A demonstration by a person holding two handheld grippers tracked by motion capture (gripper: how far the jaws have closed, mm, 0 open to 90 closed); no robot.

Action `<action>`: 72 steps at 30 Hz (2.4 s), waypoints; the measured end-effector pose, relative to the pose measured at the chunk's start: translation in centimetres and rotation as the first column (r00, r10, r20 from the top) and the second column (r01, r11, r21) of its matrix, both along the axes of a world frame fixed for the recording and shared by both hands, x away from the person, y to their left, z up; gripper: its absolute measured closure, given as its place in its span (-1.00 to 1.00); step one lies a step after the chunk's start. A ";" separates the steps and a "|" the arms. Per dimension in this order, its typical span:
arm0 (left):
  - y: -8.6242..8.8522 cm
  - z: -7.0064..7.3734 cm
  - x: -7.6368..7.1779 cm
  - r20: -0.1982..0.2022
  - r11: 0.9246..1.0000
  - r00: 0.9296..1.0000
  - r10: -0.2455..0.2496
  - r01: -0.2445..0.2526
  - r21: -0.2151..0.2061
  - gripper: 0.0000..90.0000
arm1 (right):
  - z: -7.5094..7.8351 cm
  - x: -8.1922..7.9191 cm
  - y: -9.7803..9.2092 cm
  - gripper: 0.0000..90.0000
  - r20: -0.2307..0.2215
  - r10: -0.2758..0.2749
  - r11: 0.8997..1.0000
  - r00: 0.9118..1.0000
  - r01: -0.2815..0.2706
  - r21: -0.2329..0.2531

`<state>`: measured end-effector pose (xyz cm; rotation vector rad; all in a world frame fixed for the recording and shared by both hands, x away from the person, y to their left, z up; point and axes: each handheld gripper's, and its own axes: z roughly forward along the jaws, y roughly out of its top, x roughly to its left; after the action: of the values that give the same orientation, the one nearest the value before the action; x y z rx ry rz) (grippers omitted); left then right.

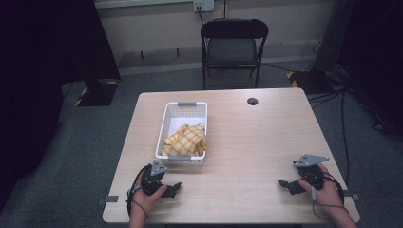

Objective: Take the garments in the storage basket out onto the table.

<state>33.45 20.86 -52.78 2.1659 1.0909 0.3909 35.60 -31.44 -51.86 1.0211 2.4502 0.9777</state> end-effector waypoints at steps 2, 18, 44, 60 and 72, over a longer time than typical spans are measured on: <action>0.1 0.2 0.1 -0.024 1.000 1.000 0.018 -0.018 -0.003 -1.00 | 0.0 0.0 0.0 -1.00 0.000 0.000 1.000 1.000 0.000 0.000; 0.6 3.5 -0.4 -0.042 0.996 0.998 0.039 -0.043 -0.077 -0.93 | 0.0 0.0 0.0 -1.00 0.000 0.000 1.000 1.000 0.000 0.000; -0.3 10.0 3.7 -0.028 0.997 0.999 0.033 -0.035 -0.068 -0.90 | 0.0 0.0 0.0 -1.00 0.000 0.000 1.000 1.000 0.000 0.000; -1.4 10.9 6.3 -0.024 0.995 0.999 0.021 -0.023 -0.098 -0.89 | 0.0 0.0 0.0 -1.00 0.000 0.000 1.000 1.000 0.000 0.000; -2.7 10.3 8.9 -0.054 0.997 0.999 0.009 -0.013 -0.080 -0.89 | 0.0 0.0 0.0 -1.00 0.000 0.000 1.000 1.000 0.000 0.000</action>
<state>42.30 18.11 -42.53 2.1107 1.1291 0.2903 35.60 -31.44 -51.86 1.0205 2.4500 0.9777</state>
